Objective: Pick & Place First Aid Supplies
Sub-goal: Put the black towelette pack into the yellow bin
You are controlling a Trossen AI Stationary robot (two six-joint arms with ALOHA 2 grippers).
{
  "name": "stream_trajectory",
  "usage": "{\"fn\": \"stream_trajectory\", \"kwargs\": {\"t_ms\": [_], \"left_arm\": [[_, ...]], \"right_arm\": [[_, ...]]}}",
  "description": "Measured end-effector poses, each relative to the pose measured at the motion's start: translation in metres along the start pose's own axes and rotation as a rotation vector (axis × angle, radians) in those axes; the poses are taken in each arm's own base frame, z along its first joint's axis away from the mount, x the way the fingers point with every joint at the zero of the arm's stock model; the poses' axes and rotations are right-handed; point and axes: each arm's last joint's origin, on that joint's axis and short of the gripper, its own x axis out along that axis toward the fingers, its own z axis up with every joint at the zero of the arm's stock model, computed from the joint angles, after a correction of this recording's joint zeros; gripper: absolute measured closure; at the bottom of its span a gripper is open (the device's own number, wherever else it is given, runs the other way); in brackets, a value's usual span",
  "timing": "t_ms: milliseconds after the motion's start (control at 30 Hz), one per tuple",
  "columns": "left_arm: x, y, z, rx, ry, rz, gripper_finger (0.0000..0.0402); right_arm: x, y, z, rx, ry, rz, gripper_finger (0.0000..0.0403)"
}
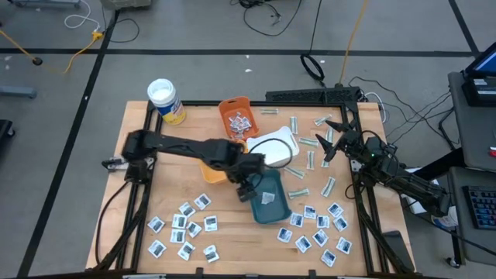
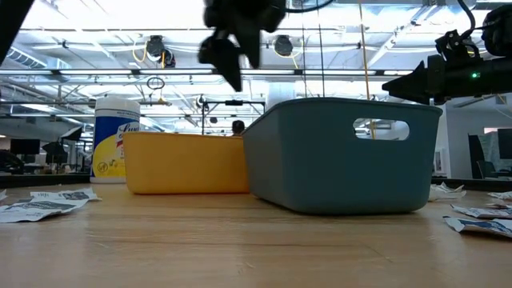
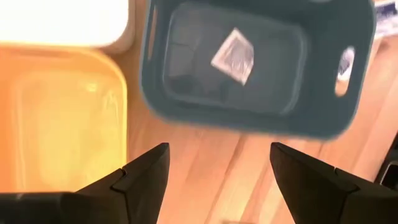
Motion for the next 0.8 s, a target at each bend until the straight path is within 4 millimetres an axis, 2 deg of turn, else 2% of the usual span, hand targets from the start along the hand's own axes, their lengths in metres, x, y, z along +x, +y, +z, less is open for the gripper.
{"fn": "stream_trajectory", "kwargs": {"t_ms": [267,600,800], "left_arm": [[-0.005,0.014,-0.061,-0.011,0.010,-0.013,0.0101],[-0.017,0.035,-0.131,-0.133,0.030,0.015,0.0121],[-0.017,0.040,-0.162,-0.161,0.051,0.013,0.0127]], "right_arm": [[0.000,0.000,0.000,0.000,0.001,0.000,0.0080],[0.000,0.000,0.000,0.000,0.001,0.000,0.0080],[0.000,0.000,0.000,0.000,0.001,0.000,0.0080]]}}
